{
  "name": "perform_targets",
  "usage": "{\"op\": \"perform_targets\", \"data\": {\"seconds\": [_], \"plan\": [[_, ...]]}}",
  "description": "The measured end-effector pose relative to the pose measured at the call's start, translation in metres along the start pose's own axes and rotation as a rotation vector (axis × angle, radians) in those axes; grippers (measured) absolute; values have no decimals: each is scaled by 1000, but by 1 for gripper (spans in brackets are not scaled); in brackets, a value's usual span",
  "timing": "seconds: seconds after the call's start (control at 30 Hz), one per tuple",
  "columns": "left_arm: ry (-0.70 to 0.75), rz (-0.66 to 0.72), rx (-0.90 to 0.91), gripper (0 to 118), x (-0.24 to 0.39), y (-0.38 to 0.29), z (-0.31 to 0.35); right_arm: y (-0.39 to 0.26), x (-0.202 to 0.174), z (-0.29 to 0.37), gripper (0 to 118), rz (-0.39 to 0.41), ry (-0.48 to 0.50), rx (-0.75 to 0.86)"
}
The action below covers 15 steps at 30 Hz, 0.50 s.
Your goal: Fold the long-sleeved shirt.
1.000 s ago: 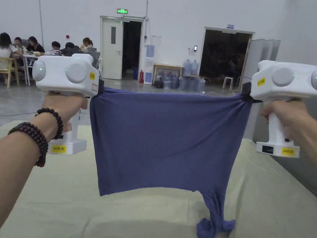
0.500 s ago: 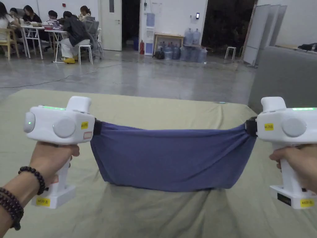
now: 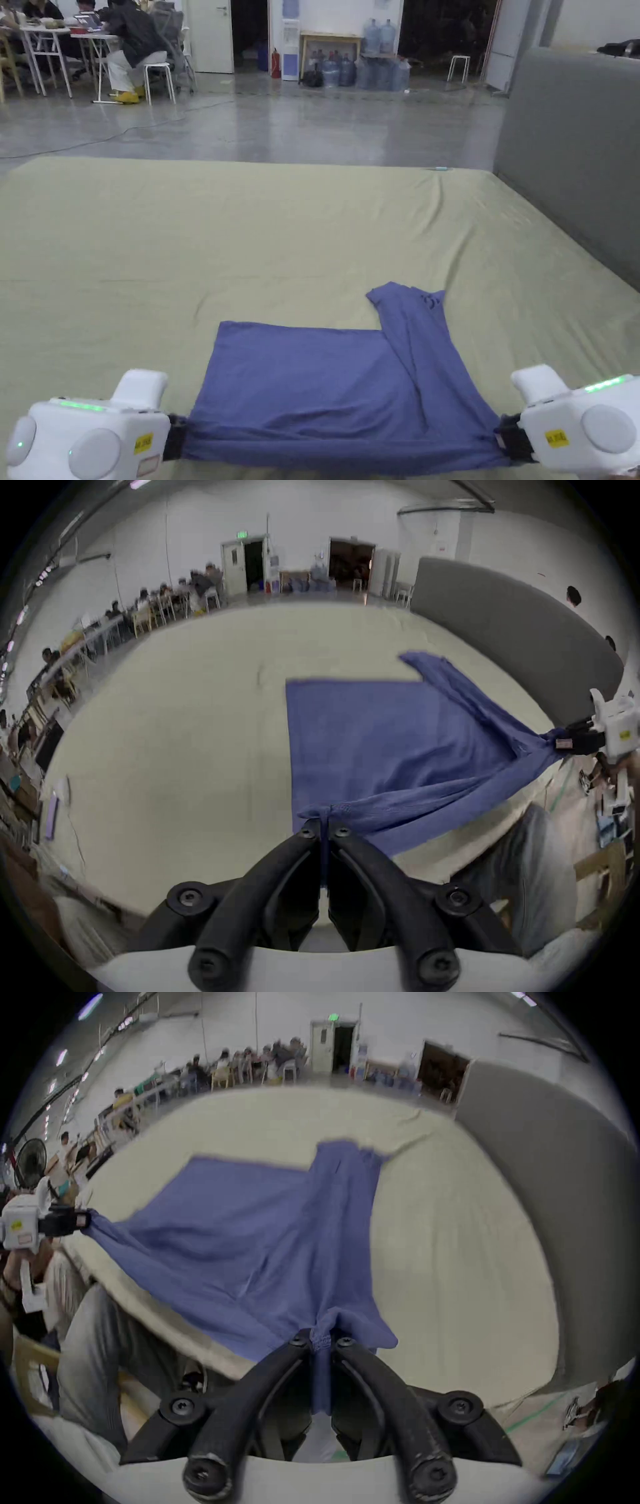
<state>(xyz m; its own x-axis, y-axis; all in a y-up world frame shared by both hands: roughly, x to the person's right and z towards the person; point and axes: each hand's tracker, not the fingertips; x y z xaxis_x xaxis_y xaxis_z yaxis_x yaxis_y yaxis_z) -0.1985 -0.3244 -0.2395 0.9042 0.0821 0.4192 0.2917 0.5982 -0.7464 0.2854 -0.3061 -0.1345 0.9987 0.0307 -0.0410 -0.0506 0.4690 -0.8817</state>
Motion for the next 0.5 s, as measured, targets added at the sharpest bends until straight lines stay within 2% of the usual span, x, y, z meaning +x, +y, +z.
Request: {"op": "perform_targets", "data": {"seconds": [0.13,0.3,0.43,0.47,0.5], "plan": [[8,-32,-132,0,2,-18,-24,-15,-3,-35,4,21,15,-125],[15,-31,-156,0,2,-30,-46,-23,-2,-63,4,0,14,-170],[-2,-14,-146,0,0,-32,-44,-22,1,-54,4,-5,24,-163],[-6,-4,-142,13,-1,-31,-43,-23,0,-49,10,-4,18,-159],[-14,1,-140,47,-1,-29,-37,-21,1,-44,24,-13,12,-143]]}}
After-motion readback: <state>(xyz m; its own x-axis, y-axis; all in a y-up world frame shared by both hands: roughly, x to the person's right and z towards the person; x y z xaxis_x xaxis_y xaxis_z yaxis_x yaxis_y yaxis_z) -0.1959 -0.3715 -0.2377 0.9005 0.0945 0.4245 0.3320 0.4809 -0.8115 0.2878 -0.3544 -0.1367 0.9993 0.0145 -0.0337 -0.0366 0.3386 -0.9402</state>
